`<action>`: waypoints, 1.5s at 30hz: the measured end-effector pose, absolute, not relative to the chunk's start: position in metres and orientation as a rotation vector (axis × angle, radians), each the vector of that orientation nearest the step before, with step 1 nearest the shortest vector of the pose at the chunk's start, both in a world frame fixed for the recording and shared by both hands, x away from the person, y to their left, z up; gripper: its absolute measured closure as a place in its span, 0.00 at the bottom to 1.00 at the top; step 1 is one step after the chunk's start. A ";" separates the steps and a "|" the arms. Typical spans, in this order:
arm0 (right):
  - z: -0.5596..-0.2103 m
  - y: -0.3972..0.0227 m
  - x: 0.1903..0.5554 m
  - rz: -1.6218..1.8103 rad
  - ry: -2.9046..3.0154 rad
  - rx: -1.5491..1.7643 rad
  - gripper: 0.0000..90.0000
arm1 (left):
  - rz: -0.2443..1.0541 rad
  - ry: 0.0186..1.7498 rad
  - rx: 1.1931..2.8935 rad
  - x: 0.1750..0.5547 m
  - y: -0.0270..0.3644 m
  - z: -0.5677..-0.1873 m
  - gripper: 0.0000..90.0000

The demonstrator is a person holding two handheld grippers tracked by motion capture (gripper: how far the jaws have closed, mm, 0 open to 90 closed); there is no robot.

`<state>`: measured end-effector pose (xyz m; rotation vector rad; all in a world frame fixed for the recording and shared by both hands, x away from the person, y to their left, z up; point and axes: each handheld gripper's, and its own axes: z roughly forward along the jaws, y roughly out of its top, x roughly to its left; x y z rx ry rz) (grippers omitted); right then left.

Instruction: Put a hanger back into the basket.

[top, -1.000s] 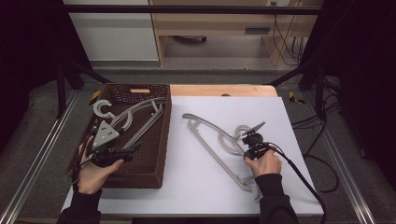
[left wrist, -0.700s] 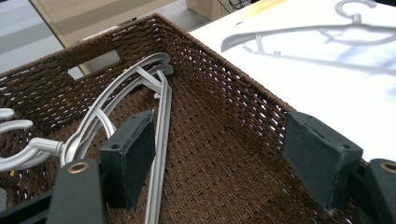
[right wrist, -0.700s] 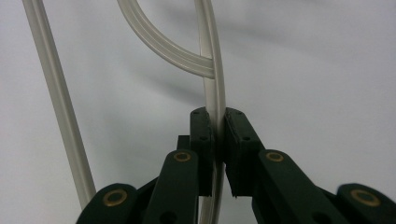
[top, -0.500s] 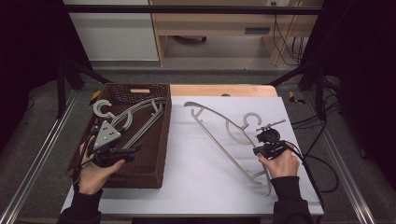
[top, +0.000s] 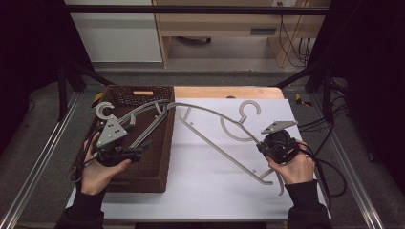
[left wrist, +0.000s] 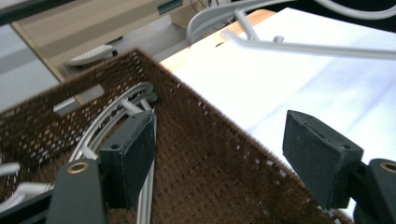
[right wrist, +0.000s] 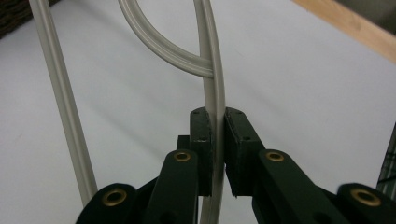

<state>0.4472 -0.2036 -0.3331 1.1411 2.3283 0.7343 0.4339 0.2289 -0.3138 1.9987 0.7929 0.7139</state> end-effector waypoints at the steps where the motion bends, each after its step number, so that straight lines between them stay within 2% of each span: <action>1: -0.331 -0.202 0.447 0.740 2.328 1.116 0.92 | 0.714 0.780 2.005 0.434 0.227 -0.310 0.28; 13: -0.310 -0.184 0.435 0.780 2.373 0.935 0.92 | 0.756 0.676 2.057 0.439 0.193 -0.276 0.28; 22: -0.311 -0.175 0.433 0.796 2.422 0.872 0.92 | 0.741 0.611 2.139 0.456 0.164 -0.278 0.29; 31: -0.315 -0.169 0.430 0.792 2.472 0.831 0.92 | 0.738 0.490 2.293 0.476 0.141 -0.283 0.32; 40: -0.312 -0.166 0.426 0.796 2.480 0.810 0.92 | 0.720 0.417 2.391 0.486 0.129 -0.293 0.44; 45: -0.312 -0.163 0.426 0.786 2.494 0.787 0.92 | 0.693 0.380 2.438 0.489 0.124 -0.297 0.57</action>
